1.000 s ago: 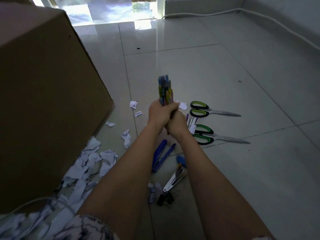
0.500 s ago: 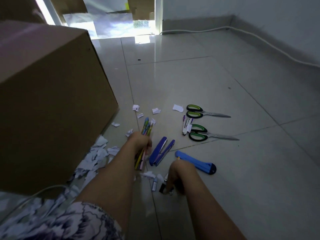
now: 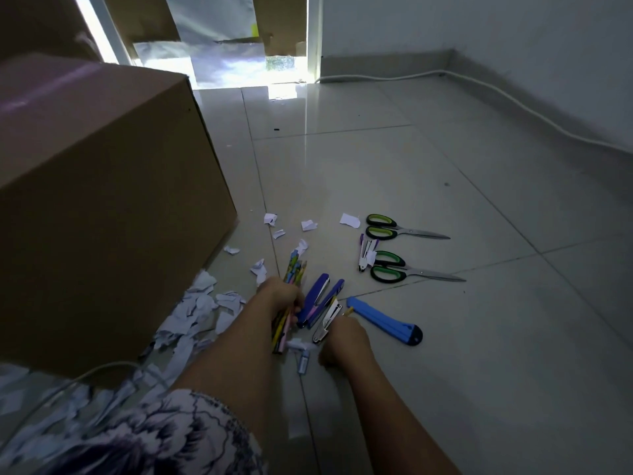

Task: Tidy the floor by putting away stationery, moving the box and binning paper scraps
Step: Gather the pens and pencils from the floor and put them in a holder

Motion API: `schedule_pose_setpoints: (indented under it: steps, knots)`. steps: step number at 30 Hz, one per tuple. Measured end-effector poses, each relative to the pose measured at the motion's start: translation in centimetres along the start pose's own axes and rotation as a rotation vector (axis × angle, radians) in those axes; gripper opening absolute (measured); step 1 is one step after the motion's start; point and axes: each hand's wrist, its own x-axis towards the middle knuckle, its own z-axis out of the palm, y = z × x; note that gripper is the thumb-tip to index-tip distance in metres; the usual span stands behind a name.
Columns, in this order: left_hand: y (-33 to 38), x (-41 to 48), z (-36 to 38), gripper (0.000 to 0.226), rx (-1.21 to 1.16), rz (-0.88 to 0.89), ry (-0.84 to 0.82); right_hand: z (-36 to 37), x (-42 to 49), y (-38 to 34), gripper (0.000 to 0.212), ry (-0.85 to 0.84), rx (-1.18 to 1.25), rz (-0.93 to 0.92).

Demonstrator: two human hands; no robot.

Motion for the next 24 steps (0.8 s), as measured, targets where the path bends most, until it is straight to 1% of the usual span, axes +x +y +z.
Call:
schedule_pose_setpoints:
  steps: [4,5,7,9,10,11,12,14,15,16,17,18,20,22,24]
  knots:
    - [-0.2,-0.1,0.0,0.014,-0.012,0.007,-0.011,-0.4,0.0,0.1,0.034,0.013,-0.061,-0.058]
    - [-0.2,0.0,0.0,0.013,-0.02,0.01,-0.016,-0.9,0.2,0.2,0.035,-0.012,-0.083,-0.078]
    - [-0.3,0.1,0.0,0.012,-0.041,0.013,-0.017,-2.6,0.5,0.8,0.032,-0.153,-0.068,-0.09]
    - [-0.3,0.3,0.0,0.012,-0.074,0.017,-0.018,-4.4,0.9,1.7,0.014,-0.355,0.128,-0.051]
    - [-0.4,0.4,-0.1,0.013,-0.097,0.021,-0.021,-5.1,1.0,2.0,0.006,-0.415,0.281,-0.037]
    - [-0.5,0.6,-0.2,0.014,-0.121,0.023,-0.024,-5.4,1.2,2.4,0.003,-0.422,0.445,-0.041]
    - [-0.6,0.6,-0.2,0.016,-0.145,0.022,-0.027,-5.4,1.3,2.7,0.003,-0.416,0.64,-0.036]
    - [-0.6,0.8,-0.3,0.018,-0.179,0.019,-0.035,-5.1,1.6,3.1,0.012,-0.421,1.006,-0.027]
    - [-0.6,0.8,-0.3,0.018,-0.19,0.019,-0.037,-4.8,1.6,3.1,0.017,-0.437,1.105,-0.03]
    - [-0.6,0.7,-0.4,0.017,-0.197,0.02,-0.038,-4.6,1.3,3.0,0.019,-0.462,1.143,-0.027]
    - [-0.6,0.7,-0.4,0.016,-0.201,0.02,-0.039,-4.4,1.2,2.8,0.019,-0.498,1.127,-0.002]
    - [-0.6,0.8,-0.5,0.015,-0.203,0.021,-0.038,-4.1,1.1,2.4,0.02,-0.53,1.05,0.026]
    - [-0.6,0.9,-0.6,0.015,-0.206,0.02,-0.024,-3.6,0.6,1.4,0.025,-0.556,0.753,0.026]
    - [-0.6,0.9,-0.6,0.015,-0.207,0.017,-0.008,-2.9,0.2,0.2,0.028,-0.509,0.467,-0.028]
    - [-0.6,0.6,-0.6,0.013,-0.206,0.01,-0.008,-2.2,0.1,-0.7,0.027,-0.433,0.291,-0.081]
